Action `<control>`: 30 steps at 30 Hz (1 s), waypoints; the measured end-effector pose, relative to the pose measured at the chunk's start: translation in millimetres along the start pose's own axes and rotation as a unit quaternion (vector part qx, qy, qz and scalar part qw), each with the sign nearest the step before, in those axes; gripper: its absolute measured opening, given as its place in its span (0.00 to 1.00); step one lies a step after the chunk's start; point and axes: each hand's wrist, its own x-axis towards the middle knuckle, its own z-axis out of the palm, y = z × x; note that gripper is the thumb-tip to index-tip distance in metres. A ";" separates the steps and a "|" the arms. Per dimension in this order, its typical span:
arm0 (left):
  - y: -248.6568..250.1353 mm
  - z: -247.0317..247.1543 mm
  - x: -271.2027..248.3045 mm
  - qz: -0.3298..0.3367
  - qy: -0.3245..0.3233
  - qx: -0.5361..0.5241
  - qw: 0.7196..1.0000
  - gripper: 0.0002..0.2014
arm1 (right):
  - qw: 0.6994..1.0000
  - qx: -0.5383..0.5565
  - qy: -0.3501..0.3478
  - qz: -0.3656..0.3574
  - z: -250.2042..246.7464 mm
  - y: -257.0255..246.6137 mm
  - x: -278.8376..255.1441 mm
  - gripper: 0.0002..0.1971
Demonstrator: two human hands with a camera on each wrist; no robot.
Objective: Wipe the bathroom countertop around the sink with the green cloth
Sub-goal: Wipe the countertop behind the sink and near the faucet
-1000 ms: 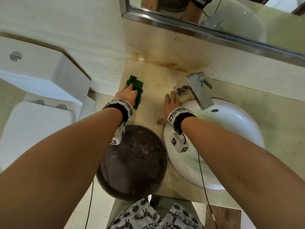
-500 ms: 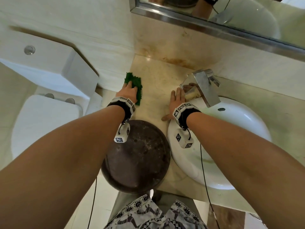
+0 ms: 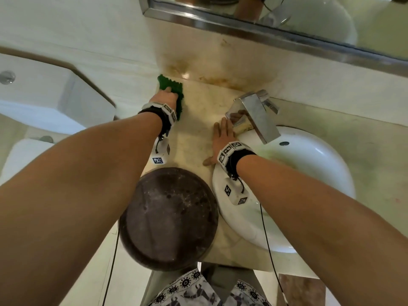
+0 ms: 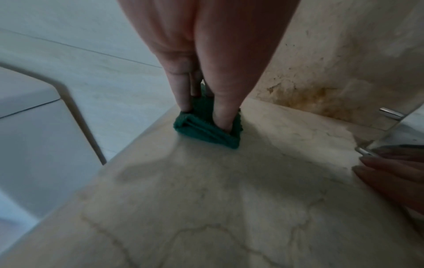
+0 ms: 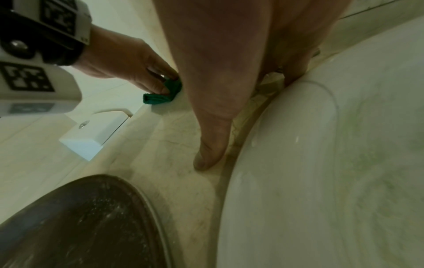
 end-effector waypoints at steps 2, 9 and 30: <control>9.1 -2.7 4.7 0.021 0.005 0.010 1.000 0.26 | 1.000 -0.003 -0.001 -0.002 -0.7 0.4 -0.4 0.71; 38.0 -4.5 5.2 0.073 0.016 0.009 0.997 0.26 | 1.000 -0.010 -0.011 0.003 -4.1 -2.1 -0.7 0.71; 10.8 18.6 -6.3 0.059 0.000 0.000 0.998 0.31 | 1.000 -0.005 0.008 -0.014 -6.6 -0.3 -3.0 0.72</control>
